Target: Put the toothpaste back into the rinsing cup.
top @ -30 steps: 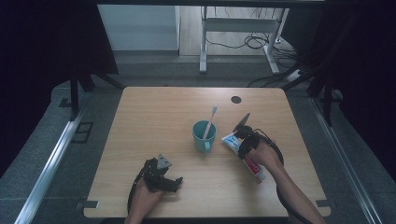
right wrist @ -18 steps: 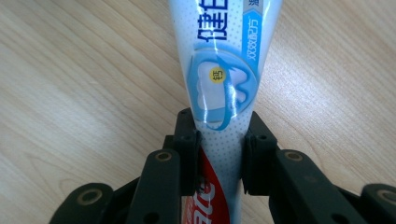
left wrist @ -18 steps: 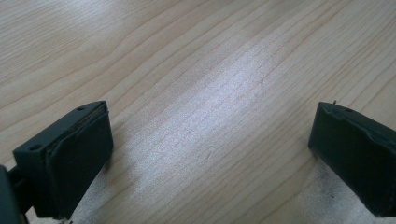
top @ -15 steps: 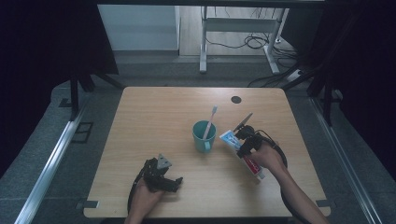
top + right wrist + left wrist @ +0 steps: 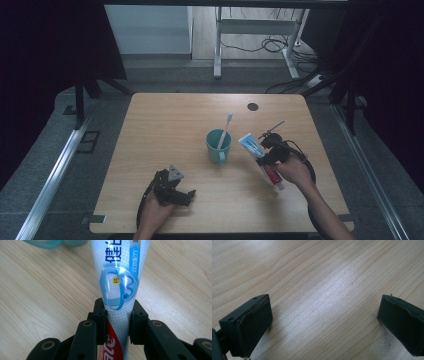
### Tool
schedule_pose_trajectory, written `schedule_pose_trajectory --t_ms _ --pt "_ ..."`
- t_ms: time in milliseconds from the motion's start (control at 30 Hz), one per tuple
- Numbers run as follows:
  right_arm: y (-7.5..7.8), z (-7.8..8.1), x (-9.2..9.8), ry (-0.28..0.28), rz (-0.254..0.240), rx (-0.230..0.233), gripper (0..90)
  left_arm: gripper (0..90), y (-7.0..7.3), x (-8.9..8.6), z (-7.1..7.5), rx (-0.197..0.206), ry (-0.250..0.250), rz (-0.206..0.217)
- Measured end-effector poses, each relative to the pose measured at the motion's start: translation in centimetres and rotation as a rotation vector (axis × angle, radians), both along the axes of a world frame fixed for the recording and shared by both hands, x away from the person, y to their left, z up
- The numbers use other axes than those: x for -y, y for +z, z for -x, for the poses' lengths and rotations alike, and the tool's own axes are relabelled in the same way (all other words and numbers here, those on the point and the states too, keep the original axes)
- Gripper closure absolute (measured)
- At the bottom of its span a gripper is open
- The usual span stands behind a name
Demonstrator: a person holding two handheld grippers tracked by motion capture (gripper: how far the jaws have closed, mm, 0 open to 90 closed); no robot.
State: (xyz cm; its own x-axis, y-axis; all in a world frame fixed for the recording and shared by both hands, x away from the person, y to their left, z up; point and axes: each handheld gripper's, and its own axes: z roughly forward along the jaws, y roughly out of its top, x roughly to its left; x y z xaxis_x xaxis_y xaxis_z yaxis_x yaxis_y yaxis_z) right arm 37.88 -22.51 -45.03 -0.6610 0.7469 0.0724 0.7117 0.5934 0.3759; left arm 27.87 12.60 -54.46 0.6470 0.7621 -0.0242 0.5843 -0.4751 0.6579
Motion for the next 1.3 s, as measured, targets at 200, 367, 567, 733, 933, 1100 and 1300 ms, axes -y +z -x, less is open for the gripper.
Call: schedule_pose_trajectory --t_ms 200,367,567,733,933,1100,1300 --pt "0.9 0.7 0.4 0.017 -0.06 0.059 71.4 0.0 0.0 0.0 0.0 0.001 0.0 0.0" --pt "1.5 1.3 0.7 0.032 -0.108 0.107 71.5 0.0 0.0 0.0 0.0 0.002 -0.002 -0.001" --pt "2.3 1.7 0.7 0.031 -0.145 0.166 71.6 0.0 0.0 0.0 0.0 0.002 -0.002 -0.001" --pt "2.6 1.9 0.6 0.03 -0.187 0.208 71.6 0.0 0.0 0.0 0.0 0.001 -0.002 -0.001" --pt "3.1 2.0 0.5 0.038 -0.242 0.251 71.6 0.0 0.0 0.0 0.0 0.001 -0.002 -0.001" --pt "3.4 2.0 0.3 0.039 -0.282 0.287 71.7 0.0 0.0 0.0 0.0 0.003 -0.005 -0.003" --pt "3.7 1.8 0.1 0.032 -0.318 0.311 71.8 0.0 0.0 0.0 0.0 0.004 -0.005 -0.003"
